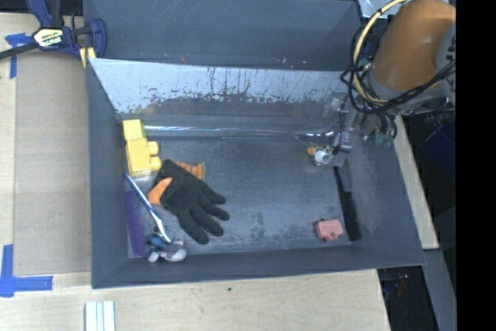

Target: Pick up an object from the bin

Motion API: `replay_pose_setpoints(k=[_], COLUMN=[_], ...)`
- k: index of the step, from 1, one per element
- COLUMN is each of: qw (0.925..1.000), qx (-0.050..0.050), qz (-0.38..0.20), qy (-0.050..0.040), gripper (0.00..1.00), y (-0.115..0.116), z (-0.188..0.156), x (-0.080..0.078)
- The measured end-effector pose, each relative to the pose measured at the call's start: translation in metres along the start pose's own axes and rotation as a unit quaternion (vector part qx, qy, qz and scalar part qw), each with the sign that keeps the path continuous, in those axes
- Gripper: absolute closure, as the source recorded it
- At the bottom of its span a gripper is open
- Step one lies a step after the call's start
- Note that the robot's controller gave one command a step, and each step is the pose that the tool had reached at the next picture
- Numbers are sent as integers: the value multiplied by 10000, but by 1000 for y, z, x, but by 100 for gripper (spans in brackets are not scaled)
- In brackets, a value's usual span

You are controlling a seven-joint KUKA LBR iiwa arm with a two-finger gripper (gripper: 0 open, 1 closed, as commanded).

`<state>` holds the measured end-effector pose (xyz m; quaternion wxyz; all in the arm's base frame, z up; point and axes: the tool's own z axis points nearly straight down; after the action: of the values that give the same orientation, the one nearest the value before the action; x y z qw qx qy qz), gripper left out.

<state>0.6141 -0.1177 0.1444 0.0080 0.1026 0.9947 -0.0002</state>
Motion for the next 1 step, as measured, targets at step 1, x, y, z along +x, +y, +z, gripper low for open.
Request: replay_pose_setpoints(k=[1], qw=[9990], qx=[10], qz=[431], qy=[106], gripper=[0], y=[-10], z=[47], x=[-15])
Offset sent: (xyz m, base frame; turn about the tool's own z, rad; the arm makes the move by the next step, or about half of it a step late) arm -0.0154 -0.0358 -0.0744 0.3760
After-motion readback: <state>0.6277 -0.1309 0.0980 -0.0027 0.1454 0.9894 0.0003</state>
